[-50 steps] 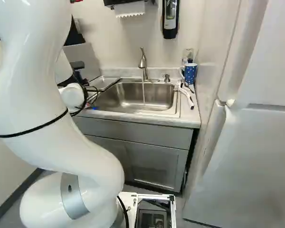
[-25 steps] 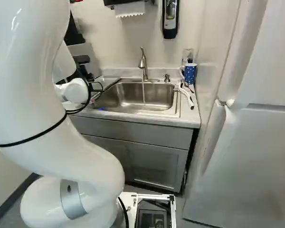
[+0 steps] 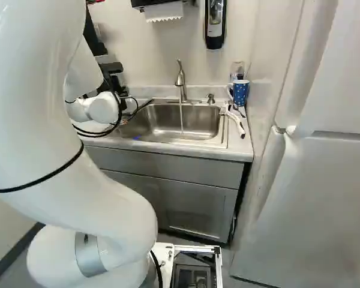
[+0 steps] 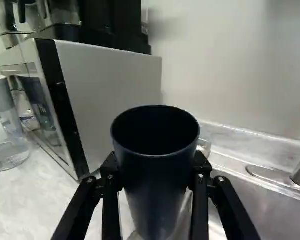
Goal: Rinse the cup and place it in the tray
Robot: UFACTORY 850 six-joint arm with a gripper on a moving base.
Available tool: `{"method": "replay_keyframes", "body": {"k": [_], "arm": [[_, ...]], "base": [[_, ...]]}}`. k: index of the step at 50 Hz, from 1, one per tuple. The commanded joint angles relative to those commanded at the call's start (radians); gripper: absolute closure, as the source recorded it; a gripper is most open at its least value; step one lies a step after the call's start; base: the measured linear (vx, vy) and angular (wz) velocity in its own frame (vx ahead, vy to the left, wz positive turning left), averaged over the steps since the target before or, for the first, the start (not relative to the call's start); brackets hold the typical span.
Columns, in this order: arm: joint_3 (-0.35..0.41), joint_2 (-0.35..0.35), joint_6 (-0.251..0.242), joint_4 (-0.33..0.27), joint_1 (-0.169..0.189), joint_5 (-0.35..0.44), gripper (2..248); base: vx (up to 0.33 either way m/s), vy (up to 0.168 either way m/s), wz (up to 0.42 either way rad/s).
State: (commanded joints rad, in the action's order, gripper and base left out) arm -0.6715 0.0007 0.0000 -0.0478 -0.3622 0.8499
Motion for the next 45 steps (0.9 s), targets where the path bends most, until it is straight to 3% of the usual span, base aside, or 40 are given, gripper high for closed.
{"method": "replay_keyframes", "body": {"k": [45], "arm": [[-0.026, -0.004, 0.000, 0.000, 0.147, -0.024, 125]], "base": [[0.000, 0.000, 0.000]]}}
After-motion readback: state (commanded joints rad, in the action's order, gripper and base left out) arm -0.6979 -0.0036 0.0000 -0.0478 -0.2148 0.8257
